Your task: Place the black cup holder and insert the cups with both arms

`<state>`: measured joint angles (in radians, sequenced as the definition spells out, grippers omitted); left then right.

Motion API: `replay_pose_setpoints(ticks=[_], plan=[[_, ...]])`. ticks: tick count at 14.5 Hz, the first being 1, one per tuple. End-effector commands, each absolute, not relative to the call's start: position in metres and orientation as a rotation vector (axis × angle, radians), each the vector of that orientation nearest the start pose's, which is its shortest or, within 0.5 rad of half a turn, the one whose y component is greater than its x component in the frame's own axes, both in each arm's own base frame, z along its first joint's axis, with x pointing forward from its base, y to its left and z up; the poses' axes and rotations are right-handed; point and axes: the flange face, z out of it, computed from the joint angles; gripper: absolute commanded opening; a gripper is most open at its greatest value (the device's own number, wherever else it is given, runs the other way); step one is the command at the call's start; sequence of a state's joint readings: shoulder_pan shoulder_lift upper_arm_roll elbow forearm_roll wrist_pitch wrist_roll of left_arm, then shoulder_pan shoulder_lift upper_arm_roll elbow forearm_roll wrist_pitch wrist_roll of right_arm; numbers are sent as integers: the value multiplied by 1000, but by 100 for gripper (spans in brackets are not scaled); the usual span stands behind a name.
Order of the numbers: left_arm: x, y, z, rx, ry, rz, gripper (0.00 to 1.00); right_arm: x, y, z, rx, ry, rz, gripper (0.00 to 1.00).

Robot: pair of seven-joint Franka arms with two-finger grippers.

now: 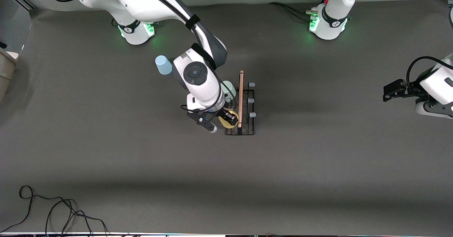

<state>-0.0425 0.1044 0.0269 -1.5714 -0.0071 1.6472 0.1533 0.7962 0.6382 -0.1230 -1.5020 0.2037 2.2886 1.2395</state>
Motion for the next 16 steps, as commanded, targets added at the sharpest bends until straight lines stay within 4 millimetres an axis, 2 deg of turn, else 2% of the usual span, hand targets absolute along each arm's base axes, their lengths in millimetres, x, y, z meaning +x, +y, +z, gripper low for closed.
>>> replay_pose_setpoints(ticks=[1,3,6,8,10,12,16], plan=[[586,-12,574,-3142,243,52,100,557,474,312,-2796,976,-51,87],[586,-12,574,-3142,243,52,100,557,474,312,-2798,975,-50,87],[586,-12,574,-3140,243,52,100,564,462,331,-2809,961,-43,87],[586,-12,574,-3140,243,55,100,564,442,374,-2870,872,-11,87],[587,-11,574,-3135,243,43,100,563,408,423,-2944,773,36,87],[586,-10,575,-3122,246,42,100,564,362,469,-3004,694,96,87],[585,-8,572,-3111,261,45,100,564,259,539,-3061,513,215,88]])
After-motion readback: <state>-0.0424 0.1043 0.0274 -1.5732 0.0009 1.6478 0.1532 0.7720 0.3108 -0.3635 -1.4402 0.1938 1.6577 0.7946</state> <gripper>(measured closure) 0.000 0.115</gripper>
